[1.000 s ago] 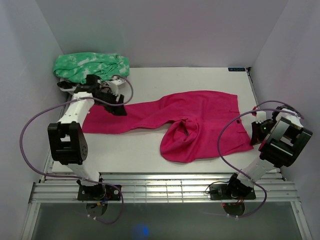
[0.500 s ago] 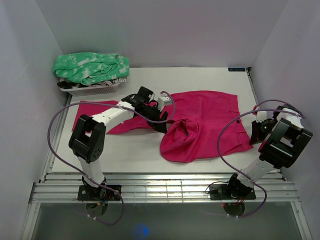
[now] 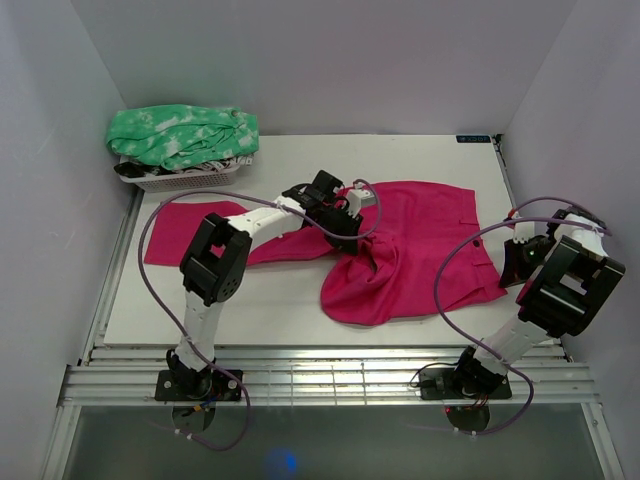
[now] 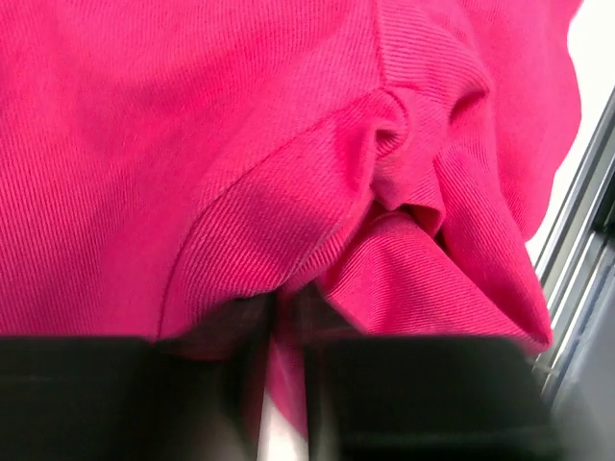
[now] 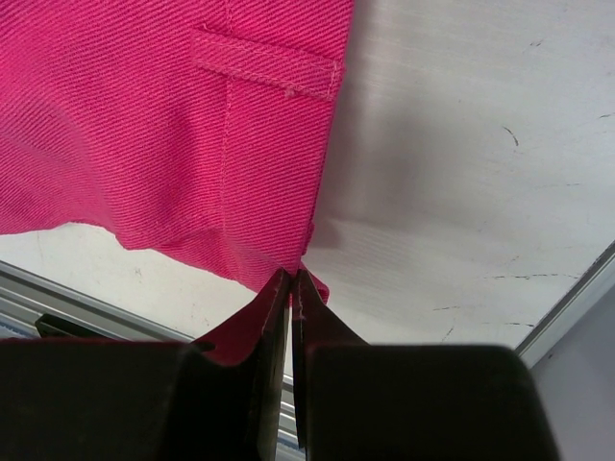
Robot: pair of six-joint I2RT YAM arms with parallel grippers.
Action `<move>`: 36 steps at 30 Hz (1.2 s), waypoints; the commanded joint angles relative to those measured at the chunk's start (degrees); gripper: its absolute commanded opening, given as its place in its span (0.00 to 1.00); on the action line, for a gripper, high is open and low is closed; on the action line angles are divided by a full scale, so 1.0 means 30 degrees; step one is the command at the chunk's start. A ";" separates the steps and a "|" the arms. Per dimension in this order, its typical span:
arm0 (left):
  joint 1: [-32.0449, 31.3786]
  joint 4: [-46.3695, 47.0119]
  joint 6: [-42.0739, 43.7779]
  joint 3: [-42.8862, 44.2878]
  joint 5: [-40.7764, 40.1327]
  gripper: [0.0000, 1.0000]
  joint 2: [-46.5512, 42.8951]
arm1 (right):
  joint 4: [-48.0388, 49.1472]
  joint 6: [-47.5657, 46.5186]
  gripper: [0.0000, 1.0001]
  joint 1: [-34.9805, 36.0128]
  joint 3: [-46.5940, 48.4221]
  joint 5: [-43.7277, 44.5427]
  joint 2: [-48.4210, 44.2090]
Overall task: Fold and stack the trousers
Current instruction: Flatten the trousers out
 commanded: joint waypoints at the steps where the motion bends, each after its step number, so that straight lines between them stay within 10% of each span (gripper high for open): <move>1: 0.0017 -0.0768 0.0557 0.0217 -0.0367 0.12 -0.1717 | -0.0309 0.0325 0.08 0.0119 0.0758 -0.0490 -0.0469; 13: 0.3202 -0.8296 0.5248 -0.6111 -0.3030 0.00 -1.1156 | 0.0511 0.0764 0.08 0.0089 0.0758 0.0271 -0.0996; 24: 0.6023 -1.0087 0.2174 -0.8985 -0.8568 0.00 -1.7570 | 0.1009 0.0882 0.08 -0.0057 0.0904 0.0623 -0.1026; 33: 0.4417 -1.0288 0.4653 -0.9104 -0.0552 0.00 -1.6907 | 0.0805 0.1116 0.08 -0.0057 0.1167 0.0477 -0.0733; 36: 0.1412 -1.0440 0.6589 -0.9744 0.0370 0.42 -1.6112 | 0.0775 0.1116 0.08 -0.0057 0.1256 0.0622 -0.0762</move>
